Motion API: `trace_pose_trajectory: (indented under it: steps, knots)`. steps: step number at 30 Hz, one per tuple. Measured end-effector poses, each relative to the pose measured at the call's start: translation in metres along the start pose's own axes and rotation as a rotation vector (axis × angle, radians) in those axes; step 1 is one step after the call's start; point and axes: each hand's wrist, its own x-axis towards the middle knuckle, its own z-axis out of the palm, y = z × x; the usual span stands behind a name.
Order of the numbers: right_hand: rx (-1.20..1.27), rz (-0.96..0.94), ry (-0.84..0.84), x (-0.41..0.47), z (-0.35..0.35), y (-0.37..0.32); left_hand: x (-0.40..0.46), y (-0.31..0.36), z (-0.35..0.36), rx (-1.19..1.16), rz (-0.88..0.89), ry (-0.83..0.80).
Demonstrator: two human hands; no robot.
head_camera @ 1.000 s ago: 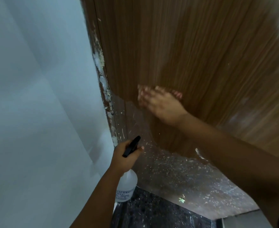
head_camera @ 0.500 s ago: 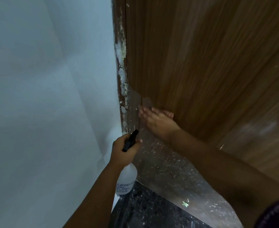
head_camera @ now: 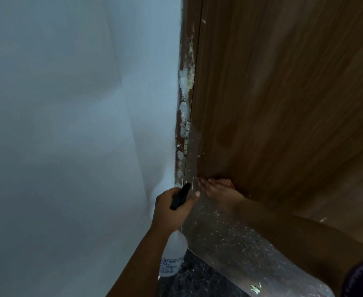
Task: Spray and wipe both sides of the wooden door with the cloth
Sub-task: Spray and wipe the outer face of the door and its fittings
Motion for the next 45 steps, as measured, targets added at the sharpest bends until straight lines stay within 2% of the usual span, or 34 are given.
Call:
trace_pose_trajectory:
  steps: [2,4,6,8,10,11,12,16,19,21,23,25,28,33,35,37,40,43,45]
  knots:
    - [-0.066,-0.032,-0.056,0.001,-0.001,-0.004,0.001,-0.001,-0.006,0.061,0.048,-0.015]
    - [-0.062,0.057,0.031,0.004,-0.023,0.023,0.0,-0.001,-0.01,0.07,0.098,-0.013]
    - [0.086,0.373,0.241,0.005,-0.064,0.072,0.003,0.0,-0.013,0.075,0.133,-0.009]
    - [0.135,0.728,0.524,0.003,-0.099,0.114,0.006,0.0,-0.014,0.067,0.138,0.007]
    - [0.096,0.953,0.635,0.005,-0.104,0.12,0.007,0.001,-0.014,0.034,0.131,0.036]
    - [0.059,0.965,0.601,0.008,-0.099,0.114,0.008,0.0,-0.014,0.031,0.128,0.035]
    - [0.058,0.89,0.528,0.014,-0.091,0.099,0.008,-0.003,-0.013,0.035,0.127,0.03]
    - [0.029,0.354,0.198,0.042,-0.023,0.009,0.009,-0.011,-0.013,0.042,0.135,0.025]
    - [0.059,0.163,0.005,0.051,-0.014,-0.018,0.011,-0.013,-0.015,0.037,0.16,0.006]
    - [0.056,0.156,-0.014,0.046,-0.03,-0.003,0.011,-0.016,-0.016,0.039,0.156,-0.011]
    - [0.058,0.235,0.043,0.027,-0.056,0.03,0.008,-0.018,-0.016,0.035,0.138,-0.014]
    - [0.11,0.45,0.169,0.006,-0.077,0.068,0.004,-0.02,-0.014,0.042,0.113,-0.043]
    - [0.133,0.791,0.447,-0.017,-0.093,0.104,-0.003,-0.024,-0.007,0.067,0.082,-0.074]
    - [0.091,0.845,0.577,-0.009,-0.082,0.092,-0.001,-0.038,0.006,0.084,-0.027,-0.079]
    - [0.126,0.816,0.543,0.002,-0.068,0.076,0.002,-0.043,0.009,0.093,-0.039,-0.117]
    - [0.167,0.64,0.475,0.016,-0.046,0.049,0.003,-0.053,0.011,0.112,-0.027,-0.13]
    - [0.191,0.293,0.206,0.042,0.02,-0.028,0.011,-0.071,0.012,0.129,-0.043,-0.11]
    - [0.342,0.228,-0.069,0.051,0.07,-0.097,0.025,-0.083,0.015,0.107,-0.076,-0.119]
    - [0.394,0.065,-0.141,0.048,0.078,-0.119,0.029,-0.089,0.018,0.105,-0.062,-0.124]
